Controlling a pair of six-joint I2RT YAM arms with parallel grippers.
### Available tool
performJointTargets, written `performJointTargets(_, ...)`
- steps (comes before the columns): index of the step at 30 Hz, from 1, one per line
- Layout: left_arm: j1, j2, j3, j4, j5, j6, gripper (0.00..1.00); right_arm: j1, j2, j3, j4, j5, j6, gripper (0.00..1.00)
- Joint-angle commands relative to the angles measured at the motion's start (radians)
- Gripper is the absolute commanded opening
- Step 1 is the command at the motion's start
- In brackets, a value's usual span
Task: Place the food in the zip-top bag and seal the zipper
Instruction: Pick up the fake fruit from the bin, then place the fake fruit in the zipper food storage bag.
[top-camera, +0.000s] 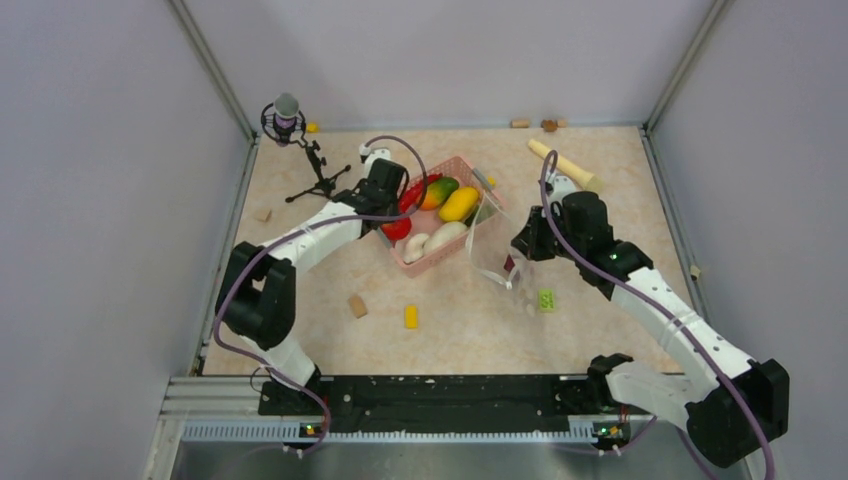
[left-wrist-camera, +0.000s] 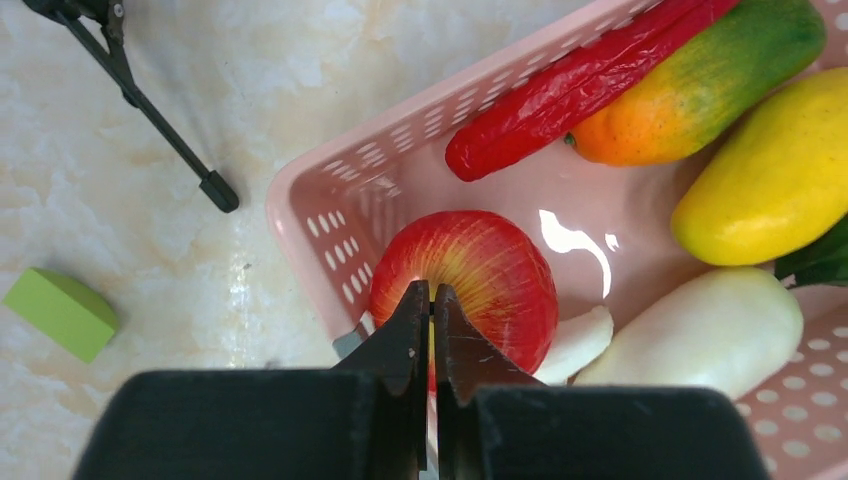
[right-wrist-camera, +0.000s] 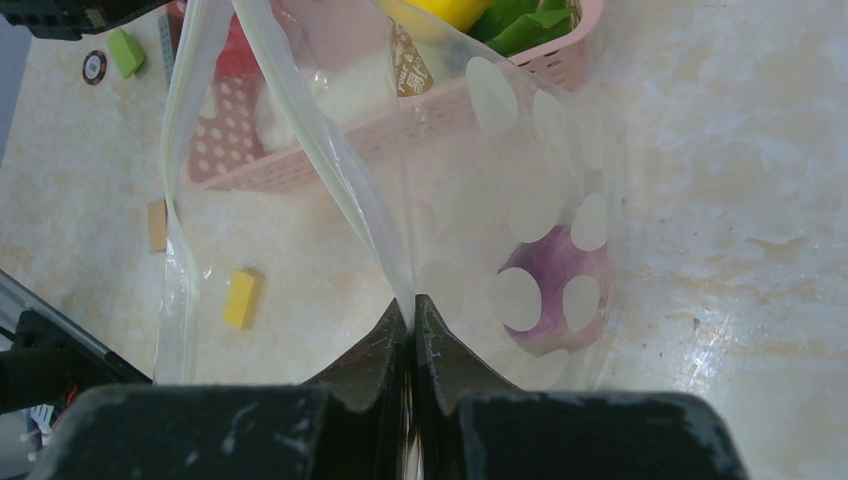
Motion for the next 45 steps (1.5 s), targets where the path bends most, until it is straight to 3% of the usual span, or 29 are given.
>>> performJointTargets(1, 0.002, -0.118, -0.040, 0.044, 0.015, 0.005, 0.00, -0.004, -0.031, -0.004, 0.009, 0.010, -0.011, 0.03)
performJointTargets(24, -0.032, -0.248, 0.047, 0.072, 0.189, 0.093, 0.00, -0.005, -0.052, 0.007, -0.003, 0.049, 0.009, 0.03)
performJointTargets(38, -0.277, -0.482, 0.055, 0.185, 0.281, 0.274, 0.00, -0.004, -0.070, 0.008, -0.010, 0.056, 0.008, 0.03)
performJointTargets(45, -0.349, -0.447, 0.154, 0.163, 0.379, 0.303, 0.00, -0.004, -0.075, 0.012, -0.009, 0.050, 0.007, 0.03)
